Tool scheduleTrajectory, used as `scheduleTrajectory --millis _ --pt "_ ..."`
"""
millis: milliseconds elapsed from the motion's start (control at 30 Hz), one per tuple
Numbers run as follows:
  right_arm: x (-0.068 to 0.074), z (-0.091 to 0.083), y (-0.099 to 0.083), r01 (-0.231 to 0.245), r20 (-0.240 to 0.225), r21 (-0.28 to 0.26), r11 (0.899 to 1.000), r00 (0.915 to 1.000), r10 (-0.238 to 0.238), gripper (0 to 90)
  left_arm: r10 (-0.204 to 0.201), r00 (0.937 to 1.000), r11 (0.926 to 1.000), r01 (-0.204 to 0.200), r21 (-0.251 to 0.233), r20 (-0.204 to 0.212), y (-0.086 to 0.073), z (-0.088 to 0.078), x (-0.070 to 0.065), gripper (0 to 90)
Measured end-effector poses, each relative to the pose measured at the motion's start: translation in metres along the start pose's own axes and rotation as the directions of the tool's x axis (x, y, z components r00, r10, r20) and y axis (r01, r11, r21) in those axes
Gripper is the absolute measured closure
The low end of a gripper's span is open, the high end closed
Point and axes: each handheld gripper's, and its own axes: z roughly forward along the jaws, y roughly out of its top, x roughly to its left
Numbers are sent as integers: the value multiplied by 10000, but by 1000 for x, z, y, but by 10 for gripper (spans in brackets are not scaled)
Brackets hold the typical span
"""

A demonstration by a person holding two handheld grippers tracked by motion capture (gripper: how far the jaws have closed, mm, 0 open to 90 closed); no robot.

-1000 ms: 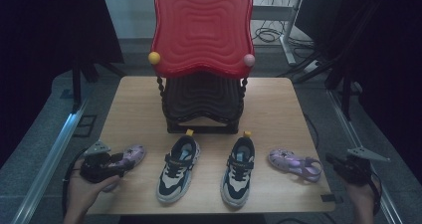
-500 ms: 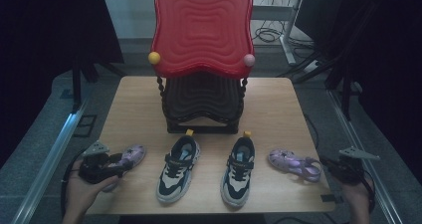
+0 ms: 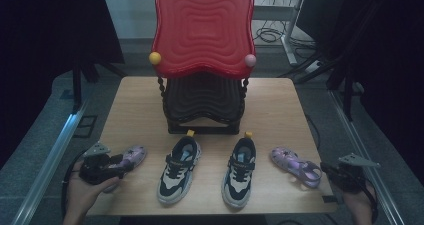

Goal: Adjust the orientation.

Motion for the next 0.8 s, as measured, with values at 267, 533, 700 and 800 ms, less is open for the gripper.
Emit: scheduleTrajectory --millis 267,533,700,800 --pt "12 -6 -8 7 88 183 9998 10000 -8 896 -38 10000 10000 38 -14 -17 -1 -1 2 406" --pt "14 -6 -9 -19 107 237 9997 9999 16 896 -67 10000 10000 67 -59 -26 -1 -3 3 406" --pt "14 -7 -9 -42 222 232 9997 9997 37 895 -86 10000 9999 86 -67 -48 -1 -4 4 405" --pt "11 -11 -8 -114 557 113 9999 9984 107 895 -112 9999 9999 112 -103 -64 -1 -5 5 405"
